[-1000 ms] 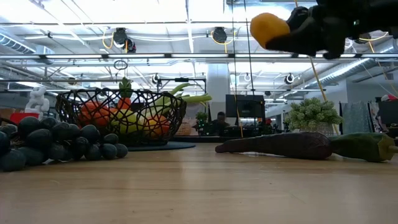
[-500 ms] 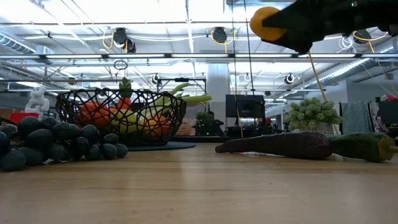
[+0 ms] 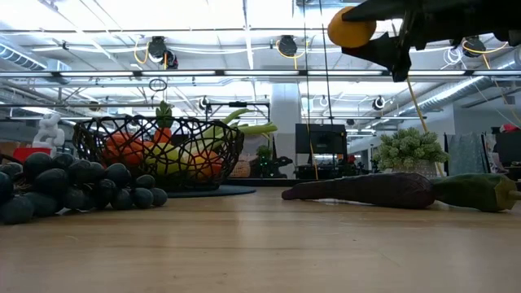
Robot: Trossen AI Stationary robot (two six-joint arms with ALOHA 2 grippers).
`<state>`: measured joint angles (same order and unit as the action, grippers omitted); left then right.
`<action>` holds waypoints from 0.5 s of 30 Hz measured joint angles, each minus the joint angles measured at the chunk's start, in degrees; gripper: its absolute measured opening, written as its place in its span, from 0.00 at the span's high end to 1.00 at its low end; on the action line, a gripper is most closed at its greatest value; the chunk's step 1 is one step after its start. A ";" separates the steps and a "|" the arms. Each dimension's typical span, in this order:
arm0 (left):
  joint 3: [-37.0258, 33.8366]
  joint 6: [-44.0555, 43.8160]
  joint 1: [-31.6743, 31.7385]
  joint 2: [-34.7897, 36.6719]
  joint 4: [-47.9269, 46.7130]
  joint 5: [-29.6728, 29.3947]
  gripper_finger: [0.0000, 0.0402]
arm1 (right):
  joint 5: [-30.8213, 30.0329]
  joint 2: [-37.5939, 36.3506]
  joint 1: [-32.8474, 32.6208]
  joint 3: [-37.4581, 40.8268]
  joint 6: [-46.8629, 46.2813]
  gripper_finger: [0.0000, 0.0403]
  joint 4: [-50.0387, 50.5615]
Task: Build produce basket
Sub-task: Put the yellow lemon into the black basket
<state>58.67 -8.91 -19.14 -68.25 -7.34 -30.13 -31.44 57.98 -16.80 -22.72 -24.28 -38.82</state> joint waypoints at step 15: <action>0.00 1.13 -0.02 0.00 -0.08 0.02 0.41 | 0.00 0.00 -0.02 0.00 32.66 0.37 1.77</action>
<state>58.67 -7.78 -19.16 -68.25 -7.42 -30.11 -31.44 57.98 -16.82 -22.72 8.38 -37.05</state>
